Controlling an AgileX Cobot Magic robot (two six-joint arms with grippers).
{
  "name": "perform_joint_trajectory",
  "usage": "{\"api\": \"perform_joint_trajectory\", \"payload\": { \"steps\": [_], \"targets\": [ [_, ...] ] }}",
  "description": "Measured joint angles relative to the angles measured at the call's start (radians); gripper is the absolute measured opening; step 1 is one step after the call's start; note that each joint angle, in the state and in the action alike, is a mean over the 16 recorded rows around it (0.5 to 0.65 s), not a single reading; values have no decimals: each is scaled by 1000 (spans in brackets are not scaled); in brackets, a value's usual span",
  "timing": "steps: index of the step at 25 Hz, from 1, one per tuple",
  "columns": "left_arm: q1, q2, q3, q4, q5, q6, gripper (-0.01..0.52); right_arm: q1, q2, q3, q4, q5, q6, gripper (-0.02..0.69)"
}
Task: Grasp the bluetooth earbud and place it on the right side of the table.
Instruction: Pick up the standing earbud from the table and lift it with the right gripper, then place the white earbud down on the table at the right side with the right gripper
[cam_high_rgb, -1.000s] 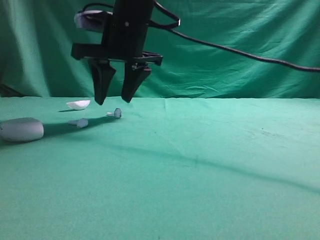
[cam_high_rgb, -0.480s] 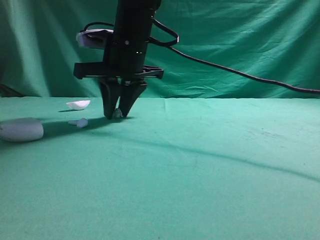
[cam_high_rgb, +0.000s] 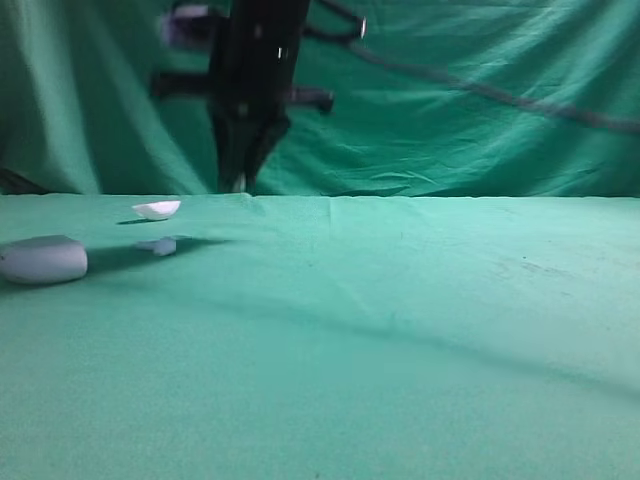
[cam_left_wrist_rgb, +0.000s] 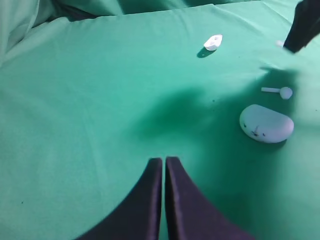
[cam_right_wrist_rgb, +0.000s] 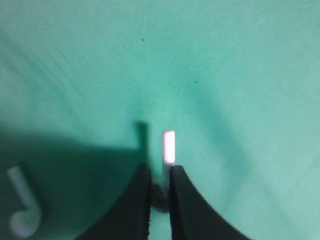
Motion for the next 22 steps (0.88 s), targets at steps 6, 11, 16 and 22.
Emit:
{"api": "perform_joint_trajectory", "payload": {
  "steps": [6,11,16,22],
  "targets": [
    [0,0,0,0,0,0,0,-68,-183,64,-12,51,38,90],
    [0,0,0,0,0,0,0,-157,-364,231,-30,60,70,90],
    [0,0,0,0,0,0,0,-269,-561,563,-43,-34,96,90],
    [0,0,0,0,0,0,0,-371,-731,1003,-49,-242,109,90]
  ]
}}
